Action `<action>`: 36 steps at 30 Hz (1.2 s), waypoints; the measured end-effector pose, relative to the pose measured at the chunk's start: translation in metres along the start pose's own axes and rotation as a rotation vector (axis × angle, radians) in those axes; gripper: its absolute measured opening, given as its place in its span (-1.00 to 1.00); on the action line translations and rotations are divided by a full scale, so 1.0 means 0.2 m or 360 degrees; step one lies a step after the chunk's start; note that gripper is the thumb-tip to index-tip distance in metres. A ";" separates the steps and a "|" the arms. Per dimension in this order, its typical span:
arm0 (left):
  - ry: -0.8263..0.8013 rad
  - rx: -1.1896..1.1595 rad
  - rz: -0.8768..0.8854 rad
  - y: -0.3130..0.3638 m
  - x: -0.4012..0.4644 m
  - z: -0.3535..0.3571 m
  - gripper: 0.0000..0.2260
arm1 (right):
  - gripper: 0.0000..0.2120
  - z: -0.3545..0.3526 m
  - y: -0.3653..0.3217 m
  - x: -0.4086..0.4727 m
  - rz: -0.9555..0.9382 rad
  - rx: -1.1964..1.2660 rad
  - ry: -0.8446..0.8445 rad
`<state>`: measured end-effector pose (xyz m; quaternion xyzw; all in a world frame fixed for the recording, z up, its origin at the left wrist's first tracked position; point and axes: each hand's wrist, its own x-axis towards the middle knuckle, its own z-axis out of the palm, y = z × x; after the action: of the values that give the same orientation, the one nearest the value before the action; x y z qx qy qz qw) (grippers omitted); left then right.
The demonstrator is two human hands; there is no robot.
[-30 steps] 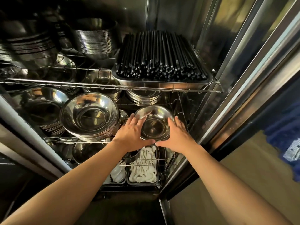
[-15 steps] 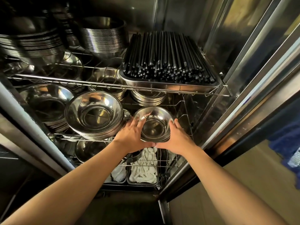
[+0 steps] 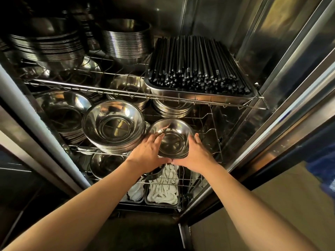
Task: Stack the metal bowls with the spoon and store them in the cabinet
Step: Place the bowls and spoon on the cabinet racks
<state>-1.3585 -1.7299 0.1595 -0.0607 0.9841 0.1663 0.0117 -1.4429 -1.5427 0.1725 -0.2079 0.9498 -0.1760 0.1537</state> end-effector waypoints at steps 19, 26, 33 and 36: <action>0.0112 -0.0139 0.0358 -0.04 -0.12 -0.18 -0.33 | -0.26 -0.06 -0.08 -0.37 -0.0063 -0.0058 0.0285; 0.0243 -0.0186 0.0331 0.04 -0.38 -0.26 -0.34 | -0.33 -0.09 -0.10 -0.66 -0.0241 -0.0124 0.0435; 0.0460 -0.0192 0.0249 0.25 -0.80 -0.29 -0.40 | -0.37 -0.19 -0.04 -1.05 -0.0497 -0.0135 0.0586; 0.0596 -0.0210 0.0151 0.43 -1.06 -0.28 -0.39 | -0.39 -0.24 0.01 -1.30 -0.0585 -0.0113 0.0604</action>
<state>-1.1584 -1.6431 0.2489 -0.0447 0.9579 0.2166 -0.1832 -1.2363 -1.4116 0.2712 -0.3455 0.9135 -0.2033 -0.0690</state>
